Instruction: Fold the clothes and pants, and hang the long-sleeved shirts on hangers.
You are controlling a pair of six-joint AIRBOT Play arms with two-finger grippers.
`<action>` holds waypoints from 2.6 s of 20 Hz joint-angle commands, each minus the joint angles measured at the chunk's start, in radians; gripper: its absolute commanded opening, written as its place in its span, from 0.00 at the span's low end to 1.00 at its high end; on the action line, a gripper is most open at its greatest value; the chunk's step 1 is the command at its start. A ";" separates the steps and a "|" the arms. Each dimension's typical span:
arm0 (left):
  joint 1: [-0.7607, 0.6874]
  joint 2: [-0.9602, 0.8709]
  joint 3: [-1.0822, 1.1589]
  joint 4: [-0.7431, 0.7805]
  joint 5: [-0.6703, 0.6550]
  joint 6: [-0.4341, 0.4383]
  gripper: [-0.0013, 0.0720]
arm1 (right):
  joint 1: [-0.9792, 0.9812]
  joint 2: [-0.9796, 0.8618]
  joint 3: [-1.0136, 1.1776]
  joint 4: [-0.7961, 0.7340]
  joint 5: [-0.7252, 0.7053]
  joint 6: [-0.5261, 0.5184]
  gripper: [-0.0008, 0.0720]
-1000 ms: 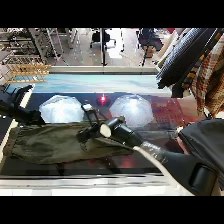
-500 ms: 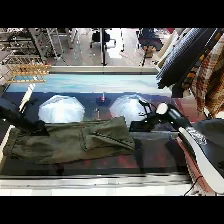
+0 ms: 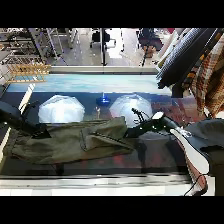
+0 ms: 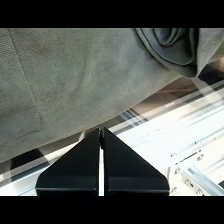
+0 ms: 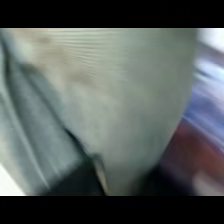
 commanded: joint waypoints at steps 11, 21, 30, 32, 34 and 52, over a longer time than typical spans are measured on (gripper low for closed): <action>-0.162 -0.014 -0.167 -0.050 -0.288 0.020 0.04 | -0.108 0.421 0.344 -0.870 0.165 0.637 0.04; -0.094 0.011 0.003 0.079 -0.213 -0.008 0.04 | 0.696 0.261 0.375 -0.668 -0.241 0.913 0.04; 0.092 0.309 0.066 -0.026 -0.151 -0.007 0.04 | 0.786 0.083 0.494 -0.742 -0.382 0.829 0.66; 0.014 0.278 0.011 -0.064 -0.169 -0.007 0.04 | 0.612 0.146 0.487 -0.734 -0.197 0.829 0.66; -0.082 0.233 -0.066 -0.064 -0.224 -0.006 0.04 | 0.438 0.173 0.468 -0.684 -0.030 0.794 0.66; -0.266 -0.198 -0.201 0.051 -0.365 -0.075 0.04 | 0.064 -0.299 0.322 0.215 0.201 0.245 0.97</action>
